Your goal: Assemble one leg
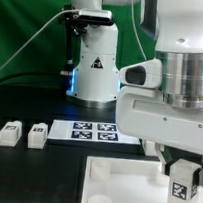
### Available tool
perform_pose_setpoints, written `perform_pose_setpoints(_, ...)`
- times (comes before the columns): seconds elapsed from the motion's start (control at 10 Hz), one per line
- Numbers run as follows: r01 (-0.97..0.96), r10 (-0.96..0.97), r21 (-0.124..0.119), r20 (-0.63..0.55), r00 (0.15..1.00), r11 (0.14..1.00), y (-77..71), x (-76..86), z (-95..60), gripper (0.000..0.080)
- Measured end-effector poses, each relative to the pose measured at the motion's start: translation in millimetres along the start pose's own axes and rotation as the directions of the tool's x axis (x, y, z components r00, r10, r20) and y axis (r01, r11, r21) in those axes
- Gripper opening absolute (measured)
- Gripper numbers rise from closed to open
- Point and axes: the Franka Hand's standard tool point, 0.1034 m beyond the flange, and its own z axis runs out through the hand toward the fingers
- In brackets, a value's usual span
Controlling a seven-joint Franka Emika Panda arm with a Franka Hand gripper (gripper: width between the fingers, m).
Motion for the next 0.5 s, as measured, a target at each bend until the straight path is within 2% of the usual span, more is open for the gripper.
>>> perform_pose_setpoints(0.1,-0.170,0.171,-0.022,0.015,0.985,0.985,-0.9,0.1,0.3,0.0290)
perform_pose_setpoints(0.2,-0.346,0.347,-0.028,0.027,0.938,0.938,-1.3,-1.0,0.4,0.0290)
perform_pose_setpoints(0.3,-0.580,0.580,-0.025,0.036,0.814,0.815,-1.9,-2.1,0.5,0.0290)
perform_pose_setpoints(0.4,-0.748,0.748,-0.007,0.036,0.663,0.664,-1.8,-3.3,0.7,0.0291)
perform_pose_setpoints(0.5,-0.797,0.797,-0.002,0.033,0.604,0.604,-1.5,-3.4,0.5,0.0291)
